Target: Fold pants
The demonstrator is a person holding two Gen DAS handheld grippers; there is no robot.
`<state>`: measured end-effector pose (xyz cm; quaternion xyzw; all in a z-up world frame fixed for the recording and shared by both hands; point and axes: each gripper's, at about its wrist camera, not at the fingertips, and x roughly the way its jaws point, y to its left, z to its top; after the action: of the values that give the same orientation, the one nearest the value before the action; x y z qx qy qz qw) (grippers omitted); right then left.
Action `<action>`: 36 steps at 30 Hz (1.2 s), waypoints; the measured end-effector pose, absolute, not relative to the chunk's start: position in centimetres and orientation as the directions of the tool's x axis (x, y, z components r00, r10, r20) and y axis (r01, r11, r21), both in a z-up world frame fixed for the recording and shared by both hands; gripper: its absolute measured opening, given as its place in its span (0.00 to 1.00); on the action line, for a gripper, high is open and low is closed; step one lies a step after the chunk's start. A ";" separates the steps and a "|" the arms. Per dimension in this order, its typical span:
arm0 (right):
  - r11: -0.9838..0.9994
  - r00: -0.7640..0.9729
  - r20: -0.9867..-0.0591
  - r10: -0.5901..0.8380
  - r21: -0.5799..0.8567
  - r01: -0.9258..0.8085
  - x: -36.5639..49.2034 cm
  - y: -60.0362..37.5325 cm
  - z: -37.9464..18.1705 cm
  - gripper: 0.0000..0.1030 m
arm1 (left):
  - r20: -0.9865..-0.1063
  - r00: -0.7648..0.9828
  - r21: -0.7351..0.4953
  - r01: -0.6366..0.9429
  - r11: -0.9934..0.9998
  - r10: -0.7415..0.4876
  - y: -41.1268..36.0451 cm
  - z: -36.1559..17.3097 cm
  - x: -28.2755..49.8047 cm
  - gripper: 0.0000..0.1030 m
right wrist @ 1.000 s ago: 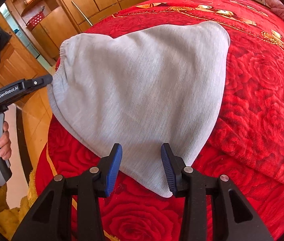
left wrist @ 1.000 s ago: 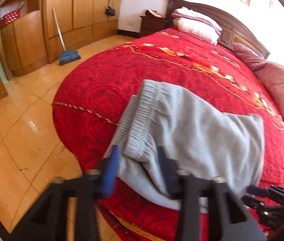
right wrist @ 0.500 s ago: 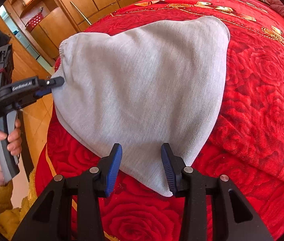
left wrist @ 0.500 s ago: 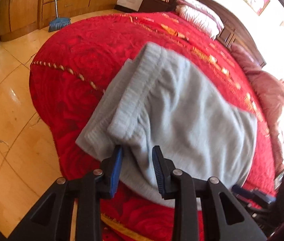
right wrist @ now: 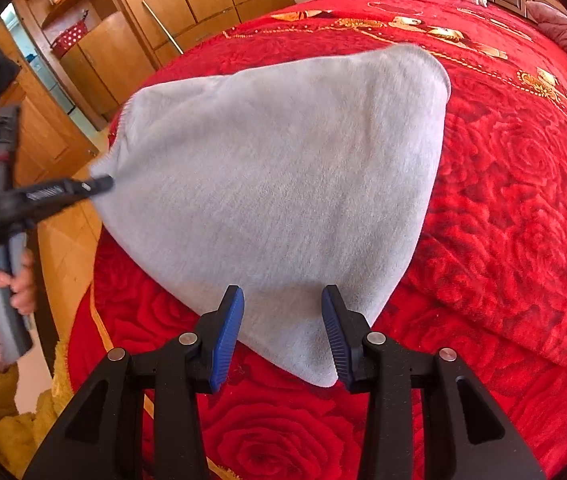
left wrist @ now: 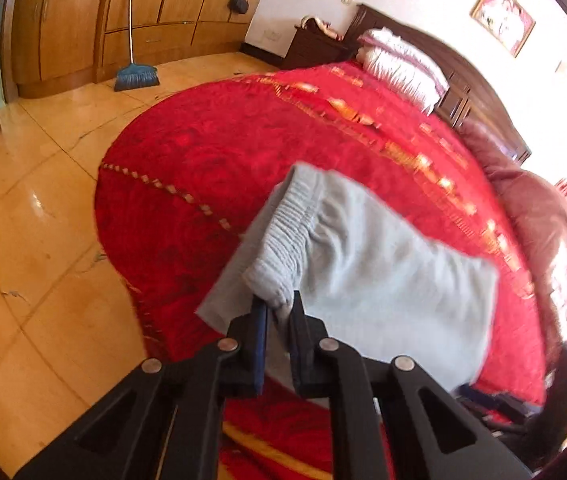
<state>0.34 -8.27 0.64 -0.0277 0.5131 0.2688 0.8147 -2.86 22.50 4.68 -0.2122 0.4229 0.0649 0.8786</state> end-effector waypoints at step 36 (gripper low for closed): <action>0.906 0.512 -0.784 0.351 0.147 -0.397 11.3 -8.2 3.0 0.37 | -0.751 0.655 -0.043 -0.173 0.984 0.082 19.3 3.0 10.9 0.06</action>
<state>11.34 -8.22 3.01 -0.0258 0.4449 0.2150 0.8690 10.89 19.34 3.04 -0.0555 0.4093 0.0704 0.9080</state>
